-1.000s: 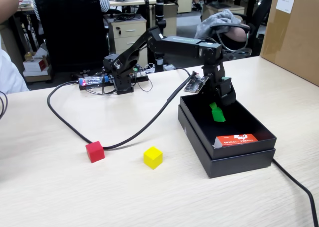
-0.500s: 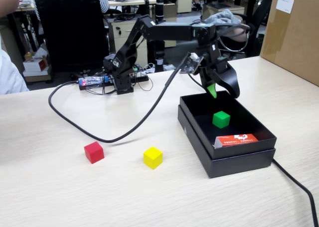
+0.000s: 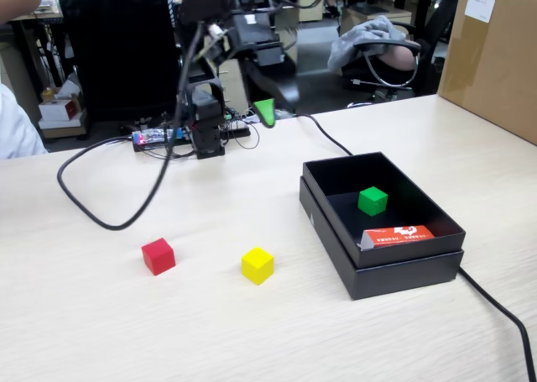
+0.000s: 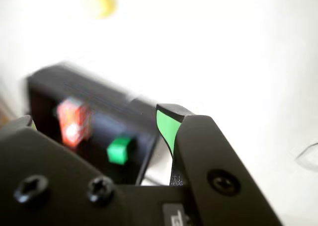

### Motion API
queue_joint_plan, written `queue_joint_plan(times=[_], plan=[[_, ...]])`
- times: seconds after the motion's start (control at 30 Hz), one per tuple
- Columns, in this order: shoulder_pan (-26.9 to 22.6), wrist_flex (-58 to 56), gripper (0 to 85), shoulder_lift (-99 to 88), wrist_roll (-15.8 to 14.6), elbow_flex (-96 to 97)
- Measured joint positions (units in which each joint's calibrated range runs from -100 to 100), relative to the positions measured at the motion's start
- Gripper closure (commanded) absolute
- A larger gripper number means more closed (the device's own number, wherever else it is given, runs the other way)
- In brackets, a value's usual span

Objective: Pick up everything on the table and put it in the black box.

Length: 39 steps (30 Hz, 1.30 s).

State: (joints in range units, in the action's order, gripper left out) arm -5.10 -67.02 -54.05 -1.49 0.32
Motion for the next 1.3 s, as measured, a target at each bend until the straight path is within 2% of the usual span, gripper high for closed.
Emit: queue_joint_plan(times=[0.13,0.3,0.63,1.1,1.23,1.3], plan=[[6.4,1.7,36.4,-5.31,3.71,9.4],[11.28,5.11,36.0,-9.32,6.94,17.98],[14.26,5.27,35.8,-12.94,7.81,26.29],[15.58,8.13,36.6,-14.11,8.69,29.03],[16.51,8.13,36.4,-5.57,8.89,22.0],[17.83,8.36,36.3,4.4,10.21,15.43]])
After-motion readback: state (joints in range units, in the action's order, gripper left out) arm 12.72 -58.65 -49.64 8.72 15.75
